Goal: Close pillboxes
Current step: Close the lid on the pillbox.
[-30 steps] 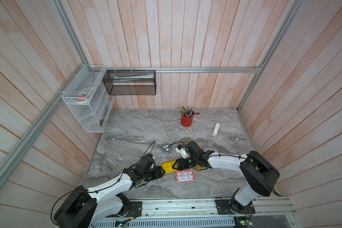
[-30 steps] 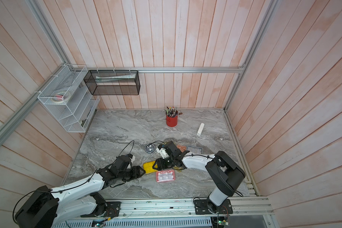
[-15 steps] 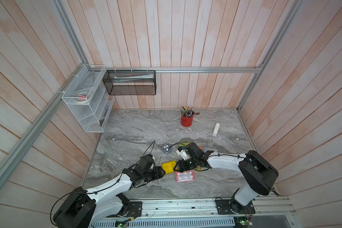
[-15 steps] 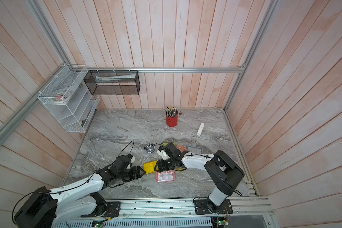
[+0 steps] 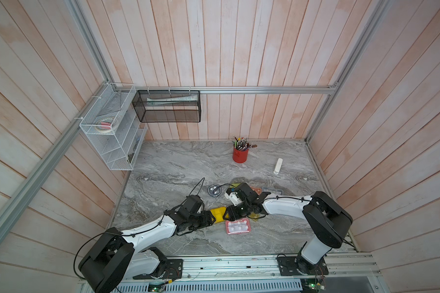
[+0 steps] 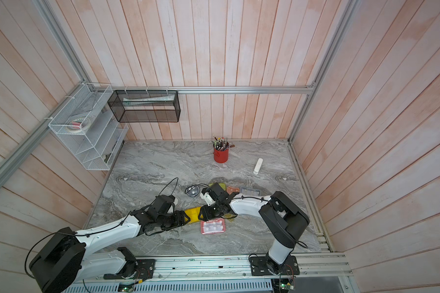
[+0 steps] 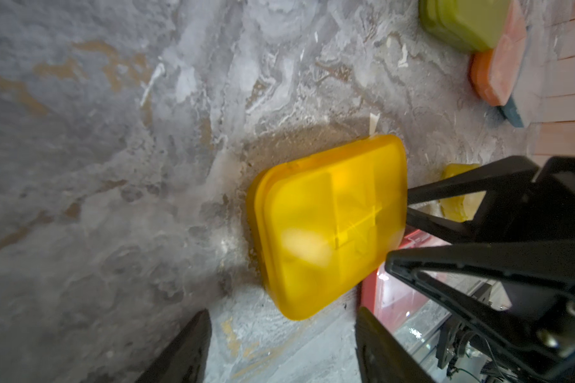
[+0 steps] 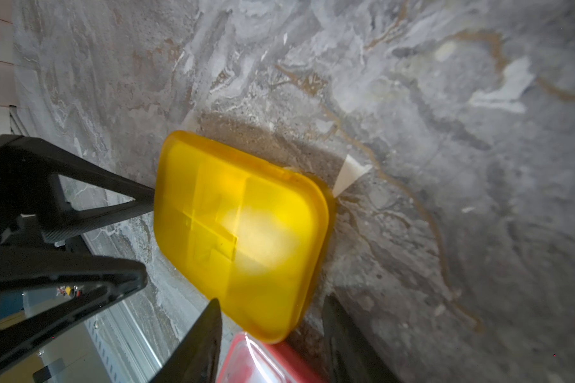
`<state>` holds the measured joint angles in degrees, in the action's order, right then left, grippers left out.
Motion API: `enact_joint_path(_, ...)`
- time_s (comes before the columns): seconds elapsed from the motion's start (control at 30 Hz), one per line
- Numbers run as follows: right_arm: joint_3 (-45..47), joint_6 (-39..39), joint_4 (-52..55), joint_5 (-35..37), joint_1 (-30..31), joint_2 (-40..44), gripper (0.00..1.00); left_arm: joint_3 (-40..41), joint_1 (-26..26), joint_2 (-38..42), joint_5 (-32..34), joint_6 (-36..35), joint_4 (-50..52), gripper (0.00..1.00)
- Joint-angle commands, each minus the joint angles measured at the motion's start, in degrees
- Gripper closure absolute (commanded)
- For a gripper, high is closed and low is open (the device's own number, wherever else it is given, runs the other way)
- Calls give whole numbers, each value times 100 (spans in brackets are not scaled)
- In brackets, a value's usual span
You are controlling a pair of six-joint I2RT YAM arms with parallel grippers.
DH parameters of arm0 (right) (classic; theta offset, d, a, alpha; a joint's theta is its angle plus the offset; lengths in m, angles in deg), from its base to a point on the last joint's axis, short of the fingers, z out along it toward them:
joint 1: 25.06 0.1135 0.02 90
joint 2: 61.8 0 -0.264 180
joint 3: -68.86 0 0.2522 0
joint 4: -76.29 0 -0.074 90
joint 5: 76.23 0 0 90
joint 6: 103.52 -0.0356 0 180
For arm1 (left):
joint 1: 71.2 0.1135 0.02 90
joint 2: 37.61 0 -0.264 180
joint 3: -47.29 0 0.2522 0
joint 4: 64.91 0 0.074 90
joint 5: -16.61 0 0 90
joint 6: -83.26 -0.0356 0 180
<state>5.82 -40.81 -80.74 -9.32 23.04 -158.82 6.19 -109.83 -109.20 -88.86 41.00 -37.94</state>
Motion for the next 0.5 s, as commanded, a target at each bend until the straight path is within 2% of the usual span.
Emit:
enact_joint_path(0.0,-227,140,565,570,149,-223,50,118,-92,-405,564,-187,915,29)
enact_joint_path(0.23,-390,101,737,905,305,-380,53,-215,-392,-988,990,-247,1396,32)
enact_joint_path(0.47,-433,118,1017,1311,366,-439,54,-185,-492,-1283,1059,-248,1354,39)
